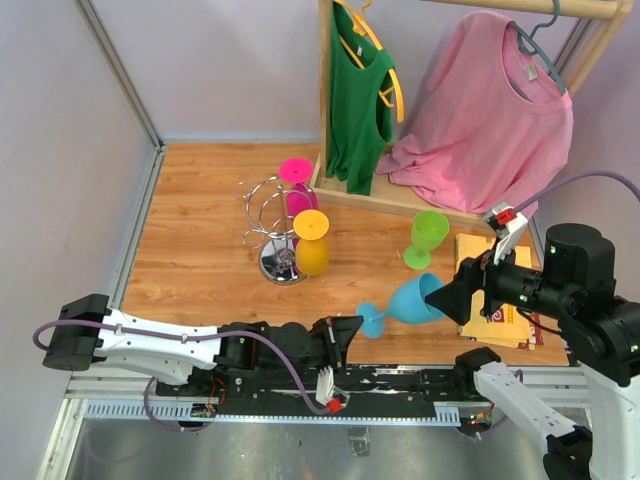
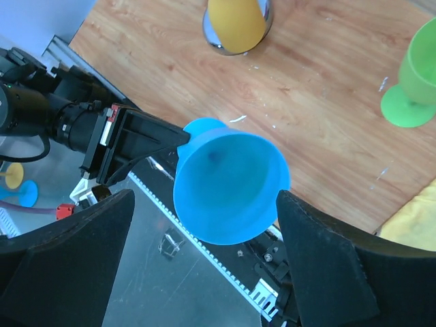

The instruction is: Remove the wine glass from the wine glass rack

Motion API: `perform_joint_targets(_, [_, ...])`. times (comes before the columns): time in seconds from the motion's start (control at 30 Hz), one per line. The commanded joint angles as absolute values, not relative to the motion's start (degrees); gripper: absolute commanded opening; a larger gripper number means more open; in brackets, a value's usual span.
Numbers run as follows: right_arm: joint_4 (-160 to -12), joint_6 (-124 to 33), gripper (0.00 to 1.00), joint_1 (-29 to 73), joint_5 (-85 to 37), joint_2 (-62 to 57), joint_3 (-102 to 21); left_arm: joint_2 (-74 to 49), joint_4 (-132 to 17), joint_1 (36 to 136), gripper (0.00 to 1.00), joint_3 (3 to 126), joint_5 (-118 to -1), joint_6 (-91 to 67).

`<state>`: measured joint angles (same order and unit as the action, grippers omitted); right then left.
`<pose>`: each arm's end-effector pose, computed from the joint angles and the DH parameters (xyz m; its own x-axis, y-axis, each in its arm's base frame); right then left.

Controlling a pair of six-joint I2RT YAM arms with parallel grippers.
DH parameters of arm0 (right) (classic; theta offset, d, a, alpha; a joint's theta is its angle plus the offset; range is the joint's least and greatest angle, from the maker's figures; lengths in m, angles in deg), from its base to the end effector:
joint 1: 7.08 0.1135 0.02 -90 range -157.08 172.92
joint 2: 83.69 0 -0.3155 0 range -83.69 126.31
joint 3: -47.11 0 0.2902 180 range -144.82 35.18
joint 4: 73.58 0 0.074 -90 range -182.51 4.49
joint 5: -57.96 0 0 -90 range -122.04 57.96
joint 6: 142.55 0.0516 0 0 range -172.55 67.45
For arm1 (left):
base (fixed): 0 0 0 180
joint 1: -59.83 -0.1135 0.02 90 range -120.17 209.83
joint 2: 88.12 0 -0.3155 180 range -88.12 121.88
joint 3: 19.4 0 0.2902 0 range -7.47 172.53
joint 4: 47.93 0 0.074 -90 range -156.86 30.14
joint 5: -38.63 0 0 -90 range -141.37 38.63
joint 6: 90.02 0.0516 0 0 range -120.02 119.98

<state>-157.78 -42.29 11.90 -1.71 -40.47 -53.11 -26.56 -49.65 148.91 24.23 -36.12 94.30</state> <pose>0.0422 0.0421 0.5188 -0.5510 -0.0269 -0.8341 -0.6172 0.6859 0.3856 0.0178 -0.2622 0.2600 0.9584 0.2371 0.1591 -0.0670 -0.3551 0.9324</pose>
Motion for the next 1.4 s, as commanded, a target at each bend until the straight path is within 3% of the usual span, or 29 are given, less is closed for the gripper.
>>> perform_joint_targets(0.0, [-158.10,-41.92,0.85,10.32,3.90,-40.95,-51.28,-26.35,-45.71,149.41,0.00,25.08,-34.87,95.43])
perform_joint_targets(0.67, [-150.86,-41.48,0.72,12.18,5.96,-39.14,-37.38,-21.14,-45.71,149.46,0.00,30.04,-33.89,95.43])
perform_joint_targets(0.73, [-150.23,-41.49,0.63,12.65,5.63,-38.99,-36.72,-20.87,-45.73,149.45,0.00,30.31,-33.79,95.44])
perform_joint_targets(0.87, [-150.51,-41.72,0.14,13.04,5.34,-38.55,-38.18,-21.04,-45.81,149.45,0.00,30.05,-33.36,95.24])
perform_joint_targets(0.93, [-151.41,-42.10,0.01,13.04,4.51,-38.31,-40.40,-21.38,-45.54,149.41,0.01,29.64,-32.98,95.34])
perform_joint_targets(0.97, [-151.99,-42.33,0.01,13.04,4.12,-38.20,-41.88,-21.62,-45.24,149.41,0.07,29.27,-32.80,95.45])
perform_joint_targets(1.0, [-152.64,-42.47,0.01,13.04,3.68,-38.05,-44.13,-21.90,-45.11,149.39,0.19,28.84,-32.39,95.51])
perform_joint_targets(1.1, [-155.49,-43.16,0.01,13.04,0.85,-36.91,-52.02,-22.40,-45.17,149.41,0.73,28.04,-31.28,95.58])
perform_joint_targets(1.17, [-158.56,-44.49,0.01,13.04,-3.76,-35.29,-59.00,-22.72,-45.25,149.41,0.96,27.67,-30.92,95.63])
perform_joint_targets(1.37, [-160.50,-47.47,0.01,13.48,-21.32,-31.16,-69.92,-21.30,-43.39,149.81,0.99,31.94,-32.46,98.13])
